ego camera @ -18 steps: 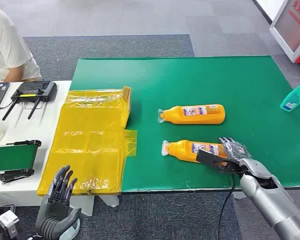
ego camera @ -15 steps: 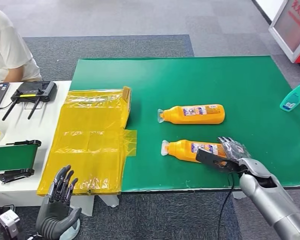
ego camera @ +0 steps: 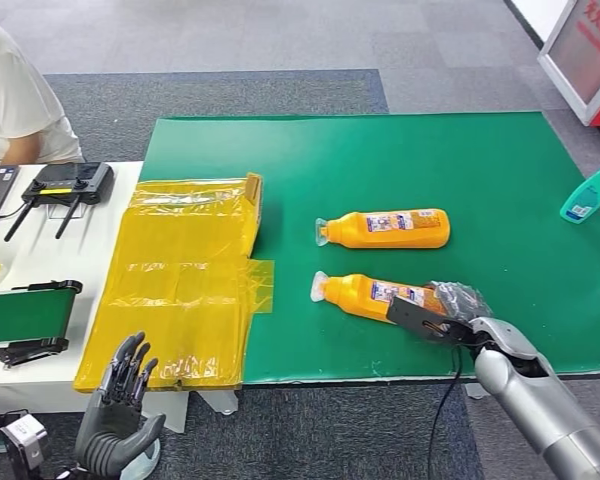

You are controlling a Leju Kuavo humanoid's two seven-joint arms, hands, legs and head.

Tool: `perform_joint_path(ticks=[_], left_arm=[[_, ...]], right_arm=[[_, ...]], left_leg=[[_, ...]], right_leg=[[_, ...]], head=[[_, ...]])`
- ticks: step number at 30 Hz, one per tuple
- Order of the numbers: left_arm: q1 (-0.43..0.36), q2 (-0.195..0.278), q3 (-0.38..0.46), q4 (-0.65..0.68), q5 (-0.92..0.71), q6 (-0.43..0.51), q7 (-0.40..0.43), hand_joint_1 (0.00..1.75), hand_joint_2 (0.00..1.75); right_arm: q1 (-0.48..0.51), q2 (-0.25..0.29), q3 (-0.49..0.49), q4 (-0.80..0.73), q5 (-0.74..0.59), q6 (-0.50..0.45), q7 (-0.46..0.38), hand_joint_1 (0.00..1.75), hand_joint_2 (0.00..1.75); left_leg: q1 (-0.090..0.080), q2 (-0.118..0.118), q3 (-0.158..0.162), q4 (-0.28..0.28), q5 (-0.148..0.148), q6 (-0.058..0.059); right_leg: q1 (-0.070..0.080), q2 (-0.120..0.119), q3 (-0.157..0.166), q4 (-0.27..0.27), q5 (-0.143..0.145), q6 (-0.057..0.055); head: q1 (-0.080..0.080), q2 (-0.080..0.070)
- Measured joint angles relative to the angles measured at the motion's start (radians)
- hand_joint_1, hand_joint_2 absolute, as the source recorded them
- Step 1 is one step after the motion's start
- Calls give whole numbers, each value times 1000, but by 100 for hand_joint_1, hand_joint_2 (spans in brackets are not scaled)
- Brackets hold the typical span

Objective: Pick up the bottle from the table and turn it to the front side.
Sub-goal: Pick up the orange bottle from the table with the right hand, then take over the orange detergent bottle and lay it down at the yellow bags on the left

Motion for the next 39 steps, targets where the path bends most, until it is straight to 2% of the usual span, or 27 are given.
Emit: perform_joint_path(ticks=[3, 7, 9, 12, 19, 24, 26, 33, 39], left_arm=[[-1, 1, -2, 0, 0, 0, -3, 0, 175], [-1, 8, -19, 0, 7, 11, -20, 0, 175], [-1, 10, -31, 0, 13, 21, -27, 0, 175], [0, 9, -50, -9, 27, 23, -30, 0, 175], [-29, 9, -124, -39, 112, 32, 3, 0, 175], [-108, 26, -207, -30, 138, 90, 107, 0, 175], [-140, 39, -247, -15, 146, 103, 123, 0, 175], [-229, 96, -369, 36, 186, 113, 130, 0, 175], [-237, 101, -380, 39, 185, 115, 131, 0, 175]], right_arm=[[22, 5, -11, -21, -77, 3, -50, 175, 175], [123, 33, -65, -119, -388, 71, -226, 175, 175], [189, 68, -96, -192, -498, 88, -295, 175, 175], [264, 136, -141, -299, -560, 99, -354, 175, 175], [342, 279, -190, -439, -559, 135, -438, 175, 175], [346, 376, -166, -442, -435, 103, -486, 175, 175], [341, 404, -146, -432, -399, 86, -492, 175, 175], [315, 441, -86, -378, -335, 48, -495, 175, 175], [313, 443, -80, -372, -329, 44, -495, 175, 175]], left_leg=[[0, 0, 0, 0, 0, 0], [0, 0, -2, 0, 0, 0], [0, 0, -3, 0, 0, 0], [1, 0, -3, 0, -1, 0], [1, 0, -3, 0, -2, 0], [1, 0, -3, 0, 0, -1], [1, 0, -3, 0, 0, -1], [1, 0, -3, 0, 0, -1], [1, 0, -3, 0, 0, -1]], right_leg=[[0, 0, 0, 0, 0, 0], [0, -1, -1, 0, -1, 0], [0, -1, -2, 0, -1, 0], [1, -1, -2, 0, -3, -1], [1, -1, -2, 0, -3, -1], [1, -1, -2, 0, -2, -2], [2, -1, -2, 0, -2, -2], [1, -1, -2, 0, -2, -2], [1, -1, -2, 0, -2, -2]], head=[[0, 0], [0, 0], [0, 0], [0, 0], [0, 0], [0, 0], [0, 0], [0, 0], [0, 0]])
